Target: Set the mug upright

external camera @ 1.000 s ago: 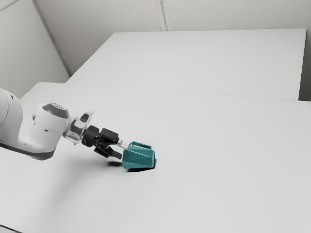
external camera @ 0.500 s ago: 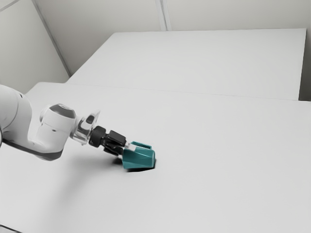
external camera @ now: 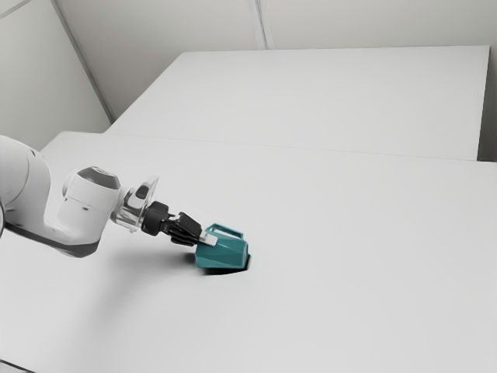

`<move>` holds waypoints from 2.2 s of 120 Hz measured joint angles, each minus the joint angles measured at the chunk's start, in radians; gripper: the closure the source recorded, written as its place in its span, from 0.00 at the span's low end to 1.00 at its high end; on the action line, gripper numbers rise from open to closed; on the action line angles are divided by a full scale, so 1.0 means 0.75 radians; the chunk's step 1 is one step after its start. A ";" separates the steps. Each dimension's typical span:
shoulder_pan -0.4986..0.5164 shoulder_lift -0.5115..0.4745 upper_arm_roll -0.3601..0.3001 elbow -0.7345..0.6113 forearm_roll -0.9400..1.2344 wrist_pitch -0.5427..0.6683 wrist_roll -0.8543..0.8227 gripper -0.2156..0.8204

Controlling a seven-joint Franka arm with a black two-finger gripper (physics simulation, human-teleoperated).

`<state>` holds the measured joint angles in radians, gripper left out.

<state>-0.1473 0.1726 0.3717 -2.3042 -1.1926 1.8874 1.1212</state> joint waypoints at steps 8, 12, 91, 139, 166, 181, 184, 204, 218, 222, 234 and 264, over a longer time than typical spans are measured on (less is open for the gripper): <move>-0.001 -0.005 0.000 0.001 0.000 -0.001 0.005 0.90; -0.002 -0.008 0.000 0.001 0.000 -0.001 0.008 0.91; -0.064 -0.131 -0.035 0.152 0.103 0.001 -0.018 0.96; -0.039 -0.148 -0.025 0.271 0.558 0.068 -0.195 0.96; -0.042 -0.033 -0.062 0.469 0.808 0.075 -0.316 0.97; -0.041 -0.006 -0.073 0.501 0.913 0.077 -0.377 0.96; -0.039 -0.005 -0.077 0.504 0.936 0.078 -0.389 0.97; -0.043 -0.003 -0.106 0.531 1.121 0.083 -0.472 0.96; -0.041 0.013 -0.108 0.566 1.215 0.077 -0.527 0.96; -0.041 0.029 -0.108 0.585 1.233 0.075 -0.541 0.96; -0.043 0.061 -0.110 0.614 1.269 0.076 -0.579 0.96; -0.048 0.125 -0.119 0.643 1.322 0.107 -0.651 0.96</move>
<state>-0.1836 0.2662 0.2824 -1.8223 -0.2008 1.9676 0.6329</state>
